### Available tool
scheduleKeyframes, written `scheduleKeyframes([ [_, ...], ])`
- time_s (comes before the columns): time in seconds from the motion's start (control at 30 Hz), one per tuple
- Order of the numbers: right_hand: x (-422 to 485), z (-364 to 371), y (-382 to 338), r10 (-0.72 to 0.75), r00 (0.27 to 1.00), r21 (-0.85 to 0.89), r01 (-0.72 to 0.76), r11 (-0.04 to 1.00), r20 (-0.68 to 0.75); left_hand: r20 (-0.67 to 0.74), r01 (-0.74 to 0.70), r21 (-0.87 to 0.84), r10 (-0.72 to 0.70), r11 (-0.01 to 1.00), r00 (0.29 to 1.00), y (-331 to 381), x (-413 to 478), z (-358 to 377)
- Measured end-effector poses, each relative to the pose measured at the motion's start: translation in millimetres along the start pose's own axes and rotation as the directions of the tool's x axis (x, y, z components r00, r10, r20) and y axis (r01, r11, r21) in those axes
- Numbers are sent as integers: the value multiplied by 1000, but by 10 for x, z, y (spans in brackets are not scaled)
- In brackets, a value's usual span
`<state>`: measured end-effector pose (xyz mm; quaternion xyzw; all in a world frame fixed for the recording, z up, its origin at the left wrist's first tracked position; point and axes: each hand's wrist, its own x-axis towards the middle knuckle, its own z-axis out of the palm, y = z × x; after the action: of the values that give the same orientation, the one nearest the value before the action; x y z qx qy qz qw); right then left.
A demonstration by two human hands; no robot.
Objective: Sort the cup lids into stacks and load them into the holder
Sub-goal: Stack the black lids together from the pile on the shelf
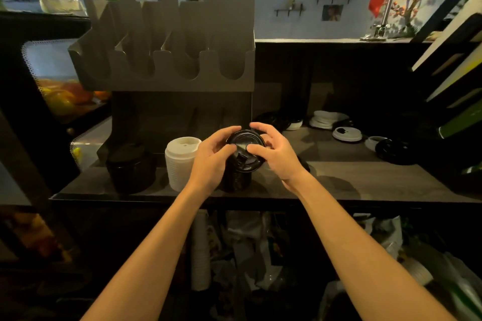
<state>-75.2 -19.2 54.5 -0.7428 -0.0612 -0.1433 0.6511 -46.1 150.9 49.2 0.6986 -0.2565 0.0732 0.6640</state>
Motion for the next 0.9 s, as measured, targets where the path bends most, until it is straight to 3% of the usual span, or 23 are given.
scheduleKeyframes([
  [0.07, 54, -11, -50, -8, 1000, 21, 7, 1000, 7, -24, -40, 33, 40, 999, 999, 7, 25, 19],
  [0.17, 88, 0, -57, 111, 985, 299, -67, 952, -135, -87, -47, -33, 44, 998, 995, -26, -21, 96],
  [0.23, 80, 22, 5, 182, 979, 445, -121, 887, -97, -86, -42, -52, 37, 998, 996, -69, -53, 143],
  [0.27, 70, 40, 34, 192, 979, 438, -144, 887, -67, -77, -39, -49, 35, 998, 996, -81, -63, 156],
  [0.43, 102, 10, 61, 27, 999, 130, -22, 991, -32, -57, 14, -6, -14, 1000, 998, -98, 11, 76],
  [0.53, 126, -8, 3, -4, 1000, 33, 4, 999, 10, -82, -46, 193, 63, 980, 995, -94, 48, 30],
  [0.67, 142, 74, 71, 71, 987, 78, -60, 995, -145, -136, -169, 414, 244, 894, 960, -173, -45, 69],
  [0.8, 159, 222, 237, 94, 940, -116, -139, 984, -328, -84, -173, 511, 250, 842, 965, -340, -173, 117],
  [0.9, 227, 307, 305, 39, 932, -278, -147, 949, -360, -104, -133, 514, 216, 848, 971, -408, -203, 119],
])
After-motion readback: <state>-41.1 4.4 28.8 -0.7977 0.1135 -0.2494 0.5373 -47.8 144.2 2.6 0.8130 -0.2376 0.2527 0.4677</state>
